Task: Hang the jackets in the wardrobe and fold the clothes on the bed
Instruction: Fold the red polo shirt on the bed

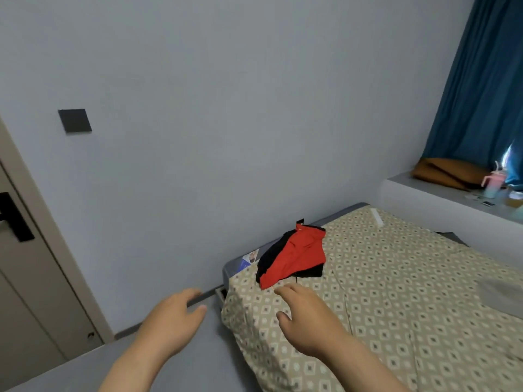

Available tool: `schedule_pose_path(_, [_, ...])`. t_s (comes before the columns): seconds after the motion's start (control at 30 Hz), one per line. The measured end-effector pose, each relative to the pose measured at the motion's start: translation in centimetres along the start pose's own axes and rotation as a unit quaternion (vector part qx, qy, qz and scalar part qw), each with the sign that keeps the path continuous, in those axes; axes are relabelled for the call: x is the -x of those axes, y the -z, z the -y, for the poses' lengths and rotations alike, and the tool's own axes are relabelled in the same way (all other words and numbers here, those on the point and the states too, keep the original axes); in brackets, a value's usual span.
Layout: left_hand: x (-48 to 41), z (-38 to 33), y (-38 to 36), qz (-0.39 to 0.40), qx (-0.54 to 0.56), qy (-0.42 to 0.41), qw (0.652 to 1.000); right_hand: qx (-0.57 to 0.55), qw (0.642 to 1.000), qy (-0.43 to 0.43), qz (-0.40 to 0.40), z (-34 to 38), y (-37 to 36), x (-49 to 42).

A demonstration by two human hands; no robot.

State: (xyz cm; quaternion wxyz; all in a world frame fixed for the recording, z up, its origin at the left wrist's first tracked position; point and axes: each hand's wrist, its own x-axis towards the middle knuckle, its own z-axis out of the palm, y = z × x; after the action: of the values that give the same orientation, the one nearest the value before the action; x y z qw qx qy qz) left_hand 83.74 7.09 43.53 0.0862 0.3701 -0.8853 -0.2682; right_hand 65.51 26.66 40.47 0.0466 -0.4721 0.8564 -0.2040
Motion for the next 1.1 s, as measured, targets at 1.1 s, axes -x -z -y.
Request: schedule_pose_path(1.1, [-47.8, 0.6, -18.4, 0.287, 0.054, 0.009, 0.956, -0.094, 0.947, -0.282, 0.119, -25.4, -11.2, -31.7])
